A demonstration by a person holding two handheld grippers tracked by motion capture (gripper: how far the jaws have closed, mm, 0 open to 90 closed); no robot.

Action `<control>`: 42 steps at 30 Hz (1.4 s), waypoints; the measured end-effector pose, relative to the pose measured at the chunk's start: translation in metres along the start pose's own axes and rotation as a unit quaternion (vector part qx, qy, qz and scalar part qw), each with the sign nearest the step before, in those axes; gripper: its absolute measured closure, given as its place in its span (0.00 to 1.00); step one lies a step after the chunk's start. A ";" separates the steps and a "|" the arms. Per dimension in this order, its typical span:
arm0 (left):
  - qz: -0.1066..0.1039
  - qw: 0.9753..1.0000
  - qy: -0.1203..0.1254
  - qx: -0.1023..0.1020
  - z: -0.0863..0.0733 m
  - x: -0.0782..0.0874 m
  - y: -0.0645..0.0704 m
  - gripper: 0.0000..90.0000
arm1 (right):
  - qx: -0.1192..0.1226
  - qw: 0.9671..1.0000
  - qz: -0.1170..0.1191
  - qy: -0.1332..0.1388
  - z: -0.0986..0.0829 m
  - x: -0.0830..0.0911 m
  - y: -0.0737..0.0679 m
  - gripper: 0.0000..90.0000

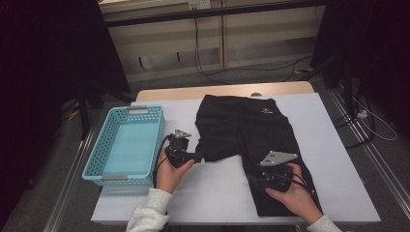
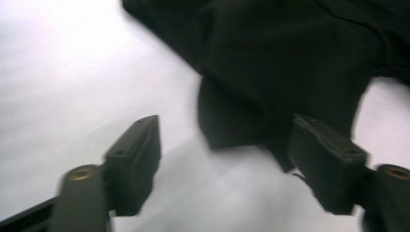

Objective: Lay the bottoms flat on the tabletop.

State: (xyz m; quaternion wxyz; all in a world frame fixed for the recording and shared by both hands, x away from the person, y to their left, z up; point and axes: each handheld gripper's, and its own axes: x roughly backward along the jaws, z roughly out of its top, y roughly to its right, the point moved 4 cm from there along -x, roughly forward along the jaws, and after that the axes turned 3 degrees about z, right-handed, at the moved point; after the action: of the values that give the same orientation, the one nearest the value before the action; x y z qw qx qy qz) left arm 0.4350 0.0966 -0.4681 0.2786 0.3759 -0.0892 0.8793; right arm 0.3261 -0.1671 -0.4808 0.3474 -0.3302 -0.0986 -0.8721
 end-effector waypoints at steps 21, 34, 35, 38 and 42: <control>-0.033 0.999 -0.005 0.023 0.006 -0.020 0.004 0.98 | 0.003 1.000 -0.001 0.021 0.006 0.000 0.002 0.45; -0.087 0.994 0.061 0.030 0.032 0.015 0.021 0.99 | 0.002 0.999 0.003 0.038 0.021 -0.015 0.004 0.42; -0.088 0.994 0.062 0.025 0.034 0.017 0.020 0.98 | 0.001 0.999 0.005 0.041 0.023 -0.016 0.004 0.42; -0.091 0.993 0.071 0.033 0.039 0.018 0.018 0.98 | 0.005 0.999 0.009 0.045 0.029 -0.021 0.002 0.42; -0.093 0.993 0.069 0.034 0.041 0.013 0.018 0.98 | 0.010 0.999 0.015 0.051 0.038 -0.030 0.000 0.43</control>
State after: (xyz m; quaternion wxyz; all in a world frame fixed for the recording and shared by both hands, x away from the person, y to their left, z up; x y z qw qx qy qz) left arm 0.4430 0.0725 -0.4287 0.3516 0.3305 -0.0042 0.8759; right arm 0.3617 -0.1352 -0.4712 0.3680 -0.2834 -0.0843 -0.8816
